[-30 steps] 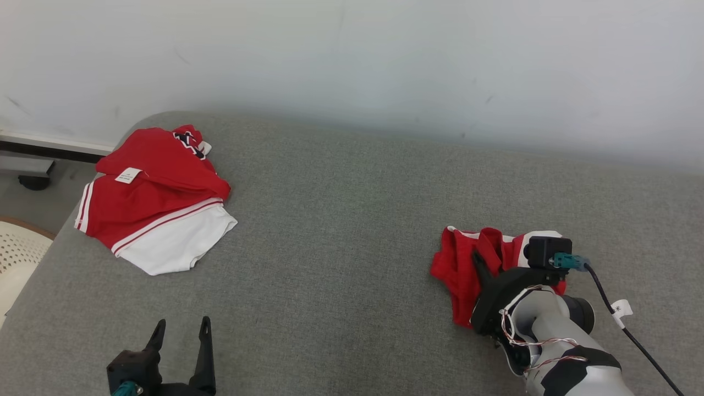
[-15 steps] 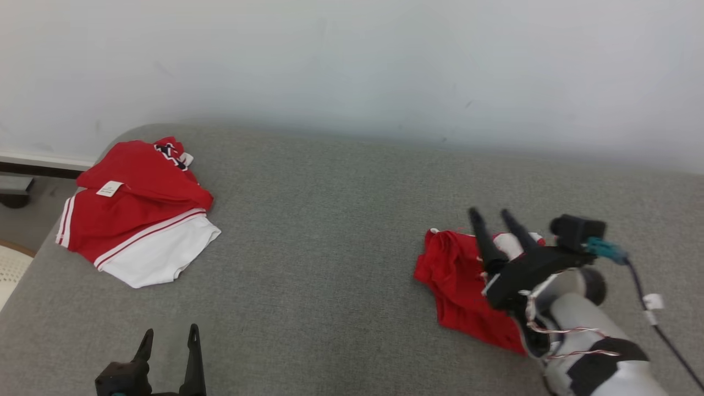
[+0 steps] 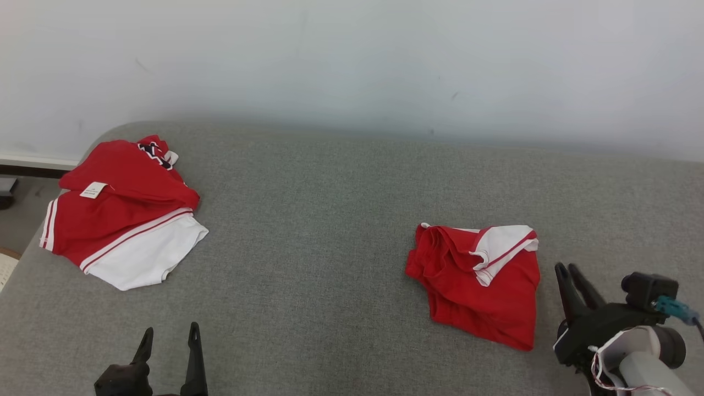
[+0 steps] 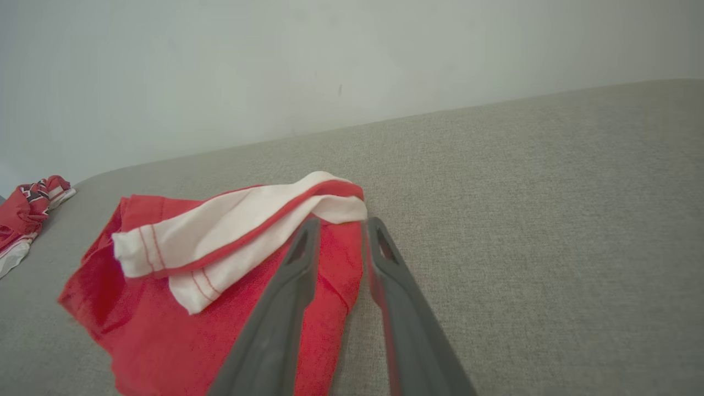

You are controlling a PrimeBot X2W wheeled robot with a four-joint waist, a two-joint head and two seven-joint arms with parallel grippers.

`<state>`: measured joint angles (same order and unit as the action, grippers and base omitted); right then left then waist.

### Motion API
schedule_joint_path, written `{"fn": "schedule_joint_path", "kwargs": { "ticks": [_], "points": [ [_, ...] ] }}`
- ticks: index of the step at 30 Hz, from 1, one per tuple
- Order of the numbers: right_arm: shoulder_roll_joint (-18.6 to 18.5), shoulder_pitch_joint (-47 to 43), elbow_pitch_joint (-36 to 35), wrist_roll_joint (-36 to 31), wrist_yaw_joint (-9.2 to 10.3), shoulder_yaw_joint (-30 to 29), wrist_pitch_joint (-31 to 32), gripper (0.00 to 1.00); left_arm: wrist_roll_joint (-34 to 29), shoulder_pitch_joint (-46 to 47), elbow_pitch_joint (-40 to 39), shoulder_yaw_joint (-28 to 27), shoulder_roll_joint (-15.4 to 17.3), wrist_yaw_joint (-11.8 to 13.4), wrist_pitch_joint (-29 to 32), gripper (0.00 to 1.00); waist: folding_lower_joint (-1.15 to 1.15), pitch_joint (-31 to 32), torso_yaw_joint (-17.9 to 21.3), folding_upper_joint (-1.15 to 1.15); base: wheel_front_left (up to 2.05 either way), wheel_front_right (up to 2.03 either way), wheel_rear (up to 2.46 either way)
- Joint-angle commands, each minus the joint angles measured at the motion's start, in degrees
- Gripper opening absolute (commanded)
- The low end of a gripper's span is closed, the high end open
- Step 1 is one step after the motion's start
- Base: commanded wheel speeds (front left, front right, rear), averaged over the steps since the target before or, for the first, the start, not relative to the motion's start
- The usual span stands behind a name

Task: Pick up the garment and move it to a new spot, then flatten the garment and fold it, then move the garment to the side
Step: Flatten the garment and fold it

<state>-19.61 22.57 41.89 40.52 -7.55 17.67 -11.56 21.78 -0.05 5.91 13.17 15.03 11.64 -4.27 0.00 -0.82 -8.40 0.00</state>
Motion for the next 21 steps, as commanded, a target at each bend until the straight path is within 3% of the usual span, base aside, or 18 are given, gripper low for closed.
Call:
{"fn": "schedule_joint_path", "kwargs": {
  "ticks": [1, 9, 21],
  "points": [
    [0.24, -0.61, 0.29, -0.86, 0.09, 0.00, 0.15, 0.00, 0.36, -0.36, -0.24, 0.09, 0.26, -0.01, -0.26, 1.00, 0.00, -0.31, -0.06, 0.00, 0.00, 0.00, 0.00],
    [6.04, 0.72, 4.61, -2.92, 0.09, 0.45, 0.59, 0.00, 0.00, 1.62, -0.27, 0.72, 0.51, -0.25, -0.23, 1.00, 0.00, -2.27, -1.21, 0.00, 0.00, 0.00, 0.00],
    [9.58, 9.84, 16.10, -4.33, 0.09, 2.04, -0.02, 0.00, -0.02, 3.61, 1.61, 2.14, 0.02, -0.89, -0.70, 1.00, 0.00, -2.56, -4.98, 0.00, 0.00, 0.00, 0.00]
  ]
}}
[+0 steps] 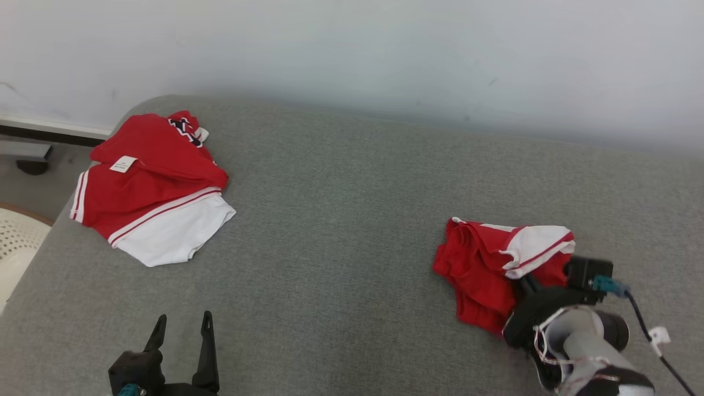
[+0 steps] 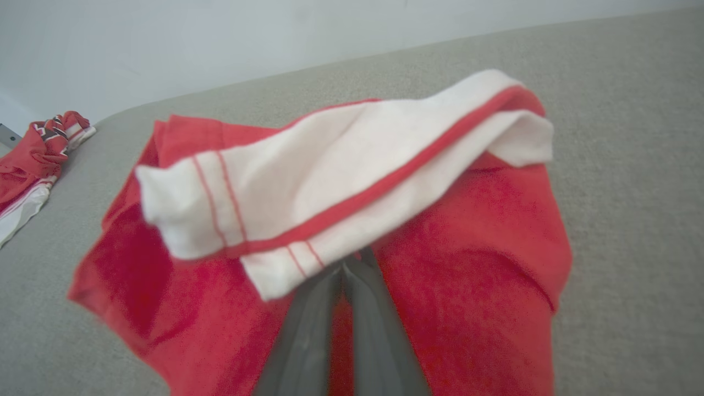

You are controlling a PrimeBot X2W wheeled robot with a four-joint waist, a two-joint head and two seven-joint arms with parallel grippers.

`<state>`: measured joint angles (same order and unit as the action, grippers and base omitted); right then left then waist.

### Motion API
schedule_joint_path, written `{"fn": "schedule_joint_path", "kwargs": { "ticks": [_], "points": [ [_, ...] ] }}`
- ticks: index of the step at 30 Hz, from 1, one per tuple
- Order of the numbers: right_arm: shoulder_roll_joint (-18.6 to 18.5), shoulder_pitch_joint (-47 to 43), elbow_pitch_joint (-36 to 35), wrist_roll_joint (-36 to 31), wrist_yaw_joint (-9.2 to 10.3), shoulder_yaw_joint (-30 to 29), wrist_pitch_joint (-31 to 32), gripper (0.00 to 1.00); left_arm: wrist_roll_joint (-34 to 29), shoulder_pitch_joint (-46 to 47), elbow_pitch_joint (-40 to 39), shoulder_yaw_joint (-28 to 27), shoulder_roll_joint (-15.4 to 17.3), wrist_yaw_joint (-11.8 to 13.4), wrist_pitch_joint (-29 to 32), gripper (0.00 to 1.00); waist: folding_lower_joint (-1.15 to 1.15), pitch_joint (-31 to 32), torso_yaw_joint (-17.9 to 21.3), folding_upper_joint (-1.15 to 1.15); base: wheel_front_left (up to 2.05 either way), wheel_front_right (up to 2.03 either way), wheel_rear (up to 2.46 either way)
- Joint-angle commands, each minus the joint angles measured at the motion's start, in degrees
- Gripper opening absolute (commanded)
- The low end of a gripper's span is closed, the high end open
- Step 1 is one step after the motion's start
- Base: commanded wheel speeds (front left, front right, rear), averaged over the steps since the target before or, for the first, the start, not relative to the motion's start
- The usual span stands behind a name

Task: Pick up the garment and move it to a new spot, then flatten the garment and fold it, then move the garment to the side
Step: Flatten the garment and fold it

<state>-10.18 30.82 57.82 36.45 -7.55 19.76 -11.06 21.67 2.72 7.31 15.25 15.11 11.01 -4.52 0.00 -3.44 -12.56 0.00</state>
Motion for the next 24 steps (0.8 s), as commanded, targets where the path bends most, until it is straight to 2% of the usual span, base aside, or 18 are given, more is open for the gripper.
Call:
{"fn": "schedule_joint_path", "kwargs": {
  "ticks": [1, 9, 15, 20, 24],
  "points": [
    [0.24, 2.64, 0.82, -0.28, 0.09, 0.02, -0.71, 0.00, 0.11, 0.94, 0.22, 0.16, -0.07, -0.28, -0.50, 1.00, 0.00, 0.04, -1.11, 0.00, 0.00, 0.00, 0.00],
    [-1.01, 11.29, 7.95, -2.95, 0.09, 0.64, -1.53, 0.00, 0.53, 2.06, 1.54, 1.49, -0.96, -1.06, -0.98, 1.00, 0.00, -0.70, -4.28, 0.00, 0.00, 0.00, 0.00],
    [-2.17, 14.67, 13.63, -4.05, 0.09, -0.97, -2.78, 0.00, 0.73, 3.35, 3.06, 2.26, -1.60, -1.57, -1.68, 1.00, 0.00, -1.59, -5.97, 0.00, 0.00, 0.00, 0.00],
    [-0.94, 14.68, 13.97, -3.86, 0.09, -1.61, -3.68, 0.00, 1.05, 3.33, 3.62, 1.89, -1.53, -1.15, -2.37, 1.00, 0.00, -1.88, -5.39, 0.00, 0.00, 0.00, 0.00],
    [0.07, 13.20, 11.34, -2.66, 0.09, -2.15, -4.06, 0.00, 1.14, 2.62, 3.77, 1.58, -1.30, -0.86, -2.67, 1.00, 0.00, -1.45, -4.01, 0.00, 0.00, 0.00, 0.00]
  ]
}}
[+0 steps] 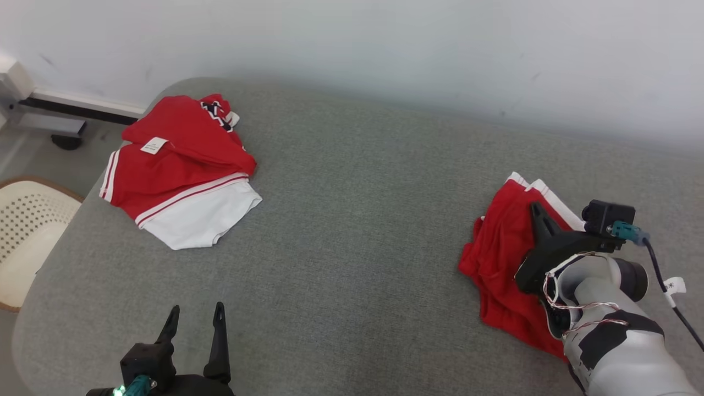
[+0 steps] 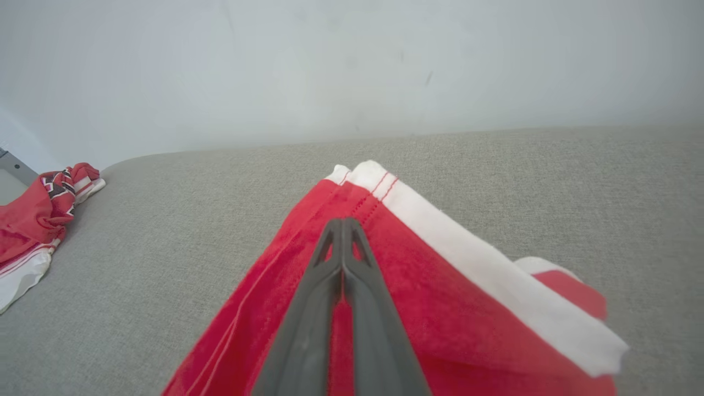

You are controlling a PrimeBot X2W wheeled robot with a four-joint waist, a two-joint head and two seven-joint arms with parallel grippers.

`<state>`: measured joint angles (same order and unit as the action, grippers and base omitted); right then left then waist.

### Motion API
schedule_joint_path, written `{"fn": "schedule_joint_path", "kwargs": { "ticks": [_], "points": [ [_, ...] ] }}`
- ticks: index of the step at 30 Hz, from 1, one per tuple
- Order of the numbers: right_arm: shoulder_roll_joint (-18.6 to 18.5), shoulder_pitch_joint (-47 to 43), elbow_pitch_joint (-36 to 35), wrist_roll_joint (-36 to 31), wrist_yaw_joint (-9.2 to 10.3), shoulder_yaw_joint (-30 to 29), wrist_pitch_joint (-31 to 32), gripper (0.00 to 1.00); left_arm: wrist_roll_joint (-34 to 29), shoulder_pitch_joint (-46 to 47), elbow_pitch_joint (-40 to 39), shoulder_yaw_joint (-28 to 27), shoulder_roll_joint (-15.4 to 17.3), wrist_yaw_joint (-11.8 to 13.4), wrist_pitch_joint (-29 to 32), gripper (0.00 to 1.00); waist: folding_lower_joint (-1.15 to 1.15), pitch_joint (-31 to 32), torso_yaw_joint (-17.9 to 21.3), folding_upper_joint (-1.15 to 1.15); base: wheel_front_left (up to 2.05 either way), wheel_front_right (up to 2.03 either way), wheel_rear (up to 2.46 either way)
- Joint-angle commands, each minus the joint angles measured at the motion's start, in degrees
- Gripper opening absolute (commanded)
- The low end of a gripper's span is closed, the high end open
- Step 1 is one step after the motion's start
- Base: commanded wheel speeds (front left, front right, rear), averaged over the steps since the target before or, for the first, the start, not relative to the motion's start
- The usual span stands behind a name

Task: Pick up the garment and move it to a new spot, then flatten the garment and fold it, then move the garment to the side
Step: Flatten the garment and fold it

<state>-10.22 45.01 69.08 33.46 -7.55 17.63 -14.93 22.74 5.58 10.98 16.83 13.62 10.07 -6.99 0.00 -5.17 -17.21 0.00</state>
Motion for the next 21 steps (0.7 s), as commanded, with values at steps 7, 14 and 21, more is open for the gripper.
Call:
{"fn": "schedule_joint_path", "kwargs": {
  "ticks": [7, 14, 21],
  "points": [
    [-3.29, -1.73, -0.39, -0.72, 0.09, -1.28, -0.30, 0.00, 0.04, 0.93, 0.09, 0.61, 0.01, -0.29, -0.27, 1.00, 0.00, 0.39, 1.06, 0.00, 0.00, 0.00, 0.00],
    [-7.52, -2.75, 3.91, -1.37, 0.09, -5.39, -0.23, 0.00, -0.15, 1.80, 0.21, 1.71, -0.27, -0.78, -0.50, 1.00, 0.00, -0.87, -1.66, 0.00, 0.00, 0.00, 0.00],
    [-6.94, -9.36, -8.33, -3.97, 0.09, -16.28, -0.21, 0.00, -0.20, 1.95, -0.05, 2.22, -0.86, -0.43, -1.40, 1.00, 0.00, -2.36, -3.05, 0.00, 0.00, 0.00, 0.00]
  ]
}}
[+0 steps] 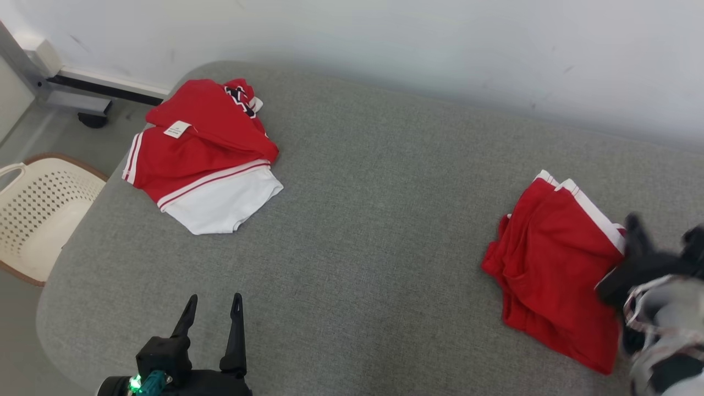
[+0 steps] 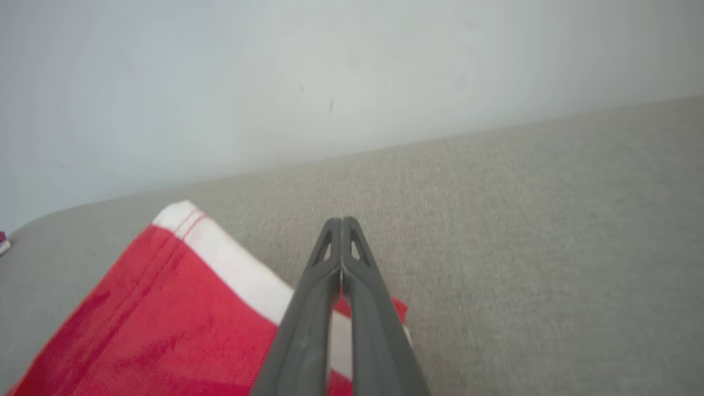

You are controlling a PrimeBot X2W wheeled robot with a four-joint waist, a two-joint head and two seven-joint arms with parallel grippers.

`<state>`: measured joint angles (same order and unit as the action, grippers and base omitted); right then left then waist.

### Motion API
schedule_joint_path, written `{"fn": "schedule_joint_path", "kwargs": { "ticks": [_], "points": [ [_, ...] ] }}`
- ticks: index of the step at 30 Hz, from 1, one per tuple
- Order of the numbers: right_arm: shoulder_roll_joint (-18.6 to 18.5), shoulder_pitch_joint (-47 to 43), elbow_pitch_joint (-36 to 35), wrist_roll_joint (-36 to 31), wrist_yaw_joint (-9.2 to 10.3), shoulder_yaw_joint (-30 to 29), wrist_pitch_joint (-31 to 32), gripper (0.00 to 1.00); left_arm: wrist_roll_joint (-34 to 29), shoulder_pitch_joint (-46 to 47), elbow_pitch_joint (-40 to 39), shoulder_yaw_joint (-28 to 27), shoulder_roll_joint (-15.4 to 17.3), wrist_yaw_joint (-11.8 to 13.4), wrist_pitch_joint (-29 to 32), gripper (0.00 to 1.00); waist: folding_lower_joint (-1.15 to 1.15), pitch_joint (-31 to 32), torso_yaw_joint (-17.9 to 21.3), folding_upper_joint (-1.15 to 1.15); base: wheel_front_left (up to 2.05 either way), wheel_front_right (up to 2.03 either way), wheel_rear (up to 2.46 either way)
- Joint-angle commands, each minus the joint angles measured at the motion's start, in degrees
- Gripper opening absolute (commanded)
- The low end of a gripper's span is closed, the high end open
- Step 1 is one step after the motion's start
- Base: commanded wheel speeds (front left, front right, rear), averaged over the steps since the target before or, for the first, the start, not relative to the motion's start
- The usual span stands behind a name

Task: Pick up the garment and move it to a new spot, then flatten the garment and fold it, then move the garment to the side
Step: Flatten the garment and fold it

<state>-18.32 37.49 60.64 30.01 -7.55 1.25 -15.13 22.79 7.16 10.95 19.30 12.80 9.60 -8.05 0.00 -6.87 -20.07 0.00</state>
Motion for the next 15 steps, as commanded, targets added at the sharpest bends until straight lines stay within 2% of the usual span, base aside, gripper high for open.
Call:
{"fn": "schedule_joint_path", "kwargs": {
  "ticks": [1, 7, 11, 15],
  "points": [
    [1.51, -3.45, -1.90, -1.62, 0.10, -1.13, -0.01, 0.00, -0.09, 0.25, 0.04, -0.27, -0.17, 0.19, -0.60, 1.00, 0.00, -0.81, -0.03, 0.00, 0.00, 0.00, 0.00],
    [4.89, -10.84, -9.55, -7.75, 0.09, -7.13, -0.01, 0.00, 0.35, 0.34, 0.45, -0.63, -0.17, 0.49, -1.59, 1.00, 0.00, -1.24, 1.27, 0.00, 0.00, 0.00, 0.00],
    [6.31, -11.96, -10.96, -10.74, 0.09, -9.77, -0.02, 0.00, 0.10, 1.02, 0.40, -0.16, -0.20, 0.46, -1.60, 1.00, 0.00, -1.37, 1.06, 0.00, 0.00, 0.00, 0.00],
    [7.44, -10.38, -9.41, -12.97, 0.09, -10.86, -0.02, 0.00, 0.00, 1.47, 0.61, 0.28, -0.24, 0.12, -1.65, 1.00, 0.00, -1.60, 0.12, 0.00, 0.00, 0.00, 0.00]
  ]
}}
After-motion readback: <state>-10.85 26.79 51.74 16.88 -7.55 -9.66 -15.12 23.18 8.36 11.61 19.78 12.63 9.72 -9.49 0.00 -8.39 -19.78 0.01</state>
